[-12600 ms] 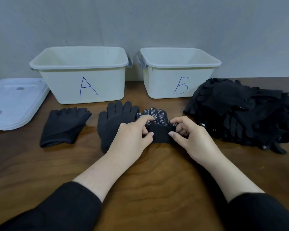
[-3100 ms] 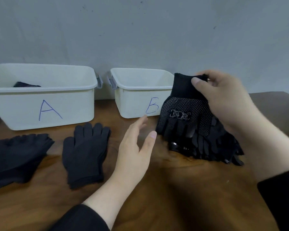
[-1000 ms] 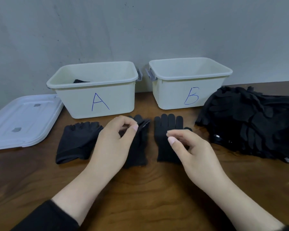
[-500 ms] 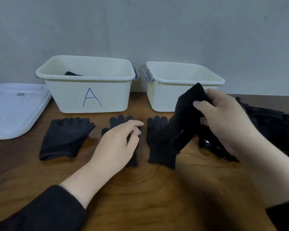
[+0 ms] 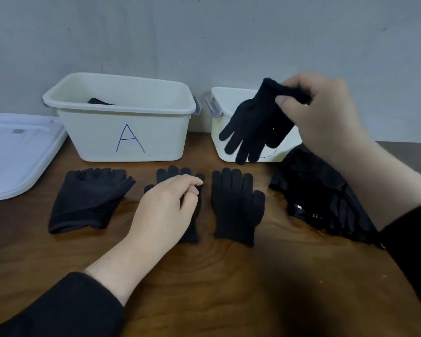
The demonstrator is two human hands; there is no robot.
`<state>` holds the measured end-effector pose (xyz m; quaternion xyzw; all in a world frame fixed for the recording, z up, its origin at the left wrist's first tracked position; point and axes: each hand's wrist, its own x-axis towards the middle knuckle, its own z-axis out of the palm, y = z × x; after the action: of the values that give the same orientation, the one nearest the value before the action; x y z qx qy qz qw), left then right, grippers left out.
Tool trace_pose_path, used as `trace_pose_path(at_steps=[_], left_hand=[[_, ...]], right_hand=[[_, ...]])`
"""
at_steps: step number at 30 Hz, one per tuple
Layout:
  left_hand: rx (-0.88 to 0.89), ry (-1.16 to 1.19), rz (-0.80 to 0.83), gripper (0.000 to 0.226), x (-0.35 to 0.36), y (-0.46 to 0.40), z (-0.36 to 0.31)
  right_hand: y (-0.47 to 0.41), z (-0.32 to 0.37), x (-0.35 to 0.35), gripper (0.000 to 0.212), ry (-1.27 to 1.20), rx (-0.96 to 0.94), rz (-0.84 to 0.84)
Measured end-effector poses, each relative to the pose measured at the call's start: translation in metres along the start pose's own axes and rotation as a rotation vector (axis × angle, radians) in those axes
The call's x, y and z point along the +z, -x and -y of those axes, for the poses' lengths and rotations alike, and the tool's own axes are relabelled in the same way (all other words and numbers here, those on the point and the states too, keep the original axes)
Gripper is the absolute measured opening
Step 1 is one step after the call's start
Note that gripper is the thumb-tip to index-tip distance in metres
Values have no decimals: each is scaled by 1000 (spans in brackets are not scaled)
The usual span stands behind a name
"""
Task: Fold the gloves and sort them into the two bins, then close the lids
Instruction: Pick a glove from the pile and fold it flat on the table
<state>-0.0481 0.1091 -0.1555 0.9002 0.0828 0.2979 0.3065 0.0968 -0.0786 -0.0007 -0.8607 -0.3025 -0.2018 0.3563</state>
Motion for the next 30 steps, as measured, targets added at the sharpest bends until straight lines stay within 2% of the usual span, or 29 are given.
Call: trace_pose_path(at_steps=[2,6,8,9,11,13,14,17,24,30], left_hand=[[24,24,-46,21,0,0,0],[22,43,-21,23,2,0,3],[75,19,34,24,5,0,4],[113,-5,83,24,8,-1,5],[179,-85,220,24,12,-1,4],[221,-179,366,35,16,0,2],[234,-211,412,44,18,0,1],[284,-262,429,57,24,0,-4],[376,-250,446,29,34,3,-5],[386,-178,482,28,37,6,-7]], right_hand=[[29,-3,12,13,-3,-31,24],[121,-32,55,18,-3,-30,320],[157,-47,70,36,-9,-61,442],[165,-53,72,39,-59,-52,416],[166,-59,70,30,-180,13,256],[161,-62,67,21,-186,59,100],[159,-64,68,17,-149,80,88],[162,-73,74,17,1,149,191],[160,-81,76,24,8,170,245],[157,-82,78,26,-20,202,231]])
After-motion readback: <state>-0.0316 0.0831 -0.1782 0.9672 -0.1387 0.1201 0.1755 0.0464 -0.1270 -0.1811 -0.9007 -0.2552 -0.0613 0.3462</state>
